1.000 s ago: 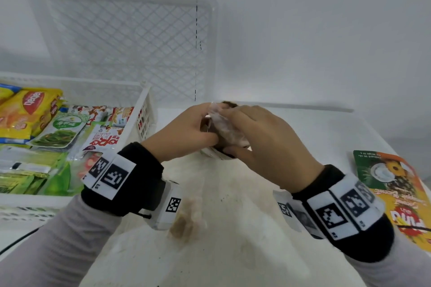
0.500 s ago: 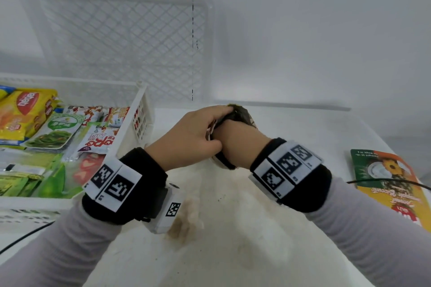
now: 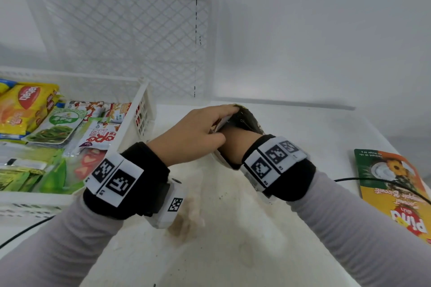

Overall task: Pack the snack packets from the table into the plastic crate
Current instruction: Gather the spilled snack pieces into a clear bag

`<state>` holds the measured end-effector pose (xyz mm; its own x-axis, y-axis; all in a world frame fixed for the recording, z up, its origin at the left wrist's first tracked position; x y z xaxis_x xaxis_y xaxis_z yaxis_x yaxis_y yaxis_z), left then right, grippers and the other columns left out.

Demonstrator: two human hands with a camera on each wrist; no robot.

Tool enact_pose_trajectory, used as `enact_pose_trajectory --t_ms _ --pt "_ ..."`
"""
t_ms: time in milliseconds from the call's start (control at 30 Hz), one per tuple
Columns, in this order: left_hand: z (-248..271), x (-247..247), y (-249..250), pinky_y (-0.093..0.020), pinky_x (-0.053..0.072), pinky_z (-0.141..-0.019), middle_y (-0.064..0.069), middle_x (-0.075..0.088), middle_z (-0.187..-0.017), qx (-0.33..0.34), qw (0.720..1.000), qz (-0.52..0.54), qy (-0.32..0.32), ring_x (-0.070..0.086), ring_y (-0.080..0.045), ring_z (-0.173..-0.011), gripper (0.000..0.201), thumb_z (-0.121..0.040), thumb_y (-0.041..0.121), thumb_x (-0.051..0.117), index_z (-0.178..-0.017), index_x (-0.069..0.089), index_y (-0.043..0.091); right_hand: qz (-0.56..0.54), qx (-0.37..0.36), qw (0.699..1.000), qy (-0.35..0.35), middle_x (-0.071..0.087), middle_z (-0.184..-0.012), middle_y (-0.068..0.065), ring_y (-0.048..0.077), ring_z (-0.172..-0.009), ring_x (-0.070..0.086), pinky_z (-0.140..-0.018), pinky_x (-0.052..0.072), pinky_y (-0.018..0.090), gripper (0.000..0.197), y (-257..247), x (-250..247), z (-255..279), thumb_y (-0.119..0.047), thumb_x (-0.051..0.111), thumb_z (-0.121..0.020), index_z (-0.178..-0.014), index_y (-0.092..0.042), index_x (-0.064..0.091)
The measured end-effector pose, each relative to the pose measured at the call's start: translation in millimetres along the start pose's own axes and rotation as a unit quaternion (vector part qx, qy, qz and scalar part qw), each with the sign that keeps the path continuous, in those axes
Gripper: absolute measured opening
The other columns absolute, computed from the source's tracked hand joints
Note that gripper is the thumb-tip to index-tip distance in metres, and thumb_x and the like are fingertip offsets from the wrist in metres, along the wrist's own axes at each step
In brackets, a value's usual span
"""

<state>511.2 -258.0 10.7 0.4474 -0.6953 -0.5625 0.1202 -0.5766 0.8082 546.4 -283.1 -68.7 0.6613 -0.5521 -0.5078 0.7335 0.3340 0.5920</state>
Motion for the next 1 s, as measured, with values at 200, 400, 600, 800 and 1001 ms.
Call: enact_pose_trajectory --t_ms 200,400,600,800,1001 --pt "-7.7 -14.2 -7.6 -0.027 0.035 -0.109 0.006 0.056 -0.127 -0.027 0.999 0.045 -0.001 0.048 -0.008 -0.125 0.068 -0.075 -0.02 0.036 -0.128 0.055 0.018 -0.391 0.038 0.856 0.337 0.063 -0.109 0.012 0.026 -0.101 0.057 -0.086 0.043 0.033 0.03 42.0 -45.8 74.9 -0.016 0.034 -0.096 -0.105 -0.006 0.061" --pt "-7.1 -21.9 -13.8 -0.019 0.049 -0.079 0.004 0.065 -0.109 -0.049 0.994 0.091 -0.032 0.062 -0.006 -0.098 0.054 -0.081 -0.012 0.044 -0.115 0.059 0.027 -0.49 0.029 0.583 0.648 0.062 -0.089 0.008 0.018 -0.08 0.055 -0.071 0.043 0.024 0.019 27.8 -43.2 146.9 0.008 0.052 -0.079 -0.089 -0.001 0.065" --pt "-9.0 -24.7 -23.1 -0.021 0.043 -0.089 0.002 0.055 -0.125 -0.087 0.994 0.069 -0.022 0.053 -0.012 -0.114 0.064 -0.078 -0.017 0.04 -0.121 0.051 0.029 -0.491 -0.139 0.772 0.38 0.058 -0.123 0.01 0.025 -0.112 0.053 -0.096 0.042 0.036 0.031 -60.4 -26.1 61.1 -0.01 0.056 -0.09 -0.12 -0.007 0.062" --pt "-6.4 -24.5 -21.4 -0.019 0.043 -0.086 -0.001 0.053 -0.128 -0.092 0.993 0.064 -0.025 0.051 -0.013 -0.115 0.065 -0.077 -0.017 0.037 -0.126 0.05 0.024 -0.466 -0.162 0.837 0.236 0.049 -0.133 0.006 0.023 -0.121 0.045 -0.102 0.038 0.037 0.06 -84.3 -21.4 4.9 -0.033 0.06 -0.089 -0.141 -0.016 0.038" --pt "-6.1 -24.1 -18.3 -0.005 0.044 -0.075 0.004 0.054 -0.122 -0.092 0.994 0.054 -0.022 0.053 -0.003 -0.104 0.066 -0.078 -0.018 0.037 -0.13 0.049 0.02 -0.411 -0.136 0.896 0.094 0.039 -0.132 0.013 0.03 -0.122 0.041 -0.098 0.042 0.041 0.075 -91.9 -10.2 -13.0 -0.028 0.07 -0.08 -0.14 -0.013 0.027"
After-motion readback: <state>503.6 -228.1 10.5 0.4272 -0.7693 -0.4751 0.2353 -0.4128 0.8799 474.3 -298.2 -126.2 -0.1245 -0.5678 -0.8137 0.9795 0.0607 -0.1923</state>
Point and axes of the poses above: each hand's wrist, its own z-axis away from the middle knuckle, its own x-axis out of the palm, y = z × x, the point moved 8 cm from there along -z, towards the middle knuckle
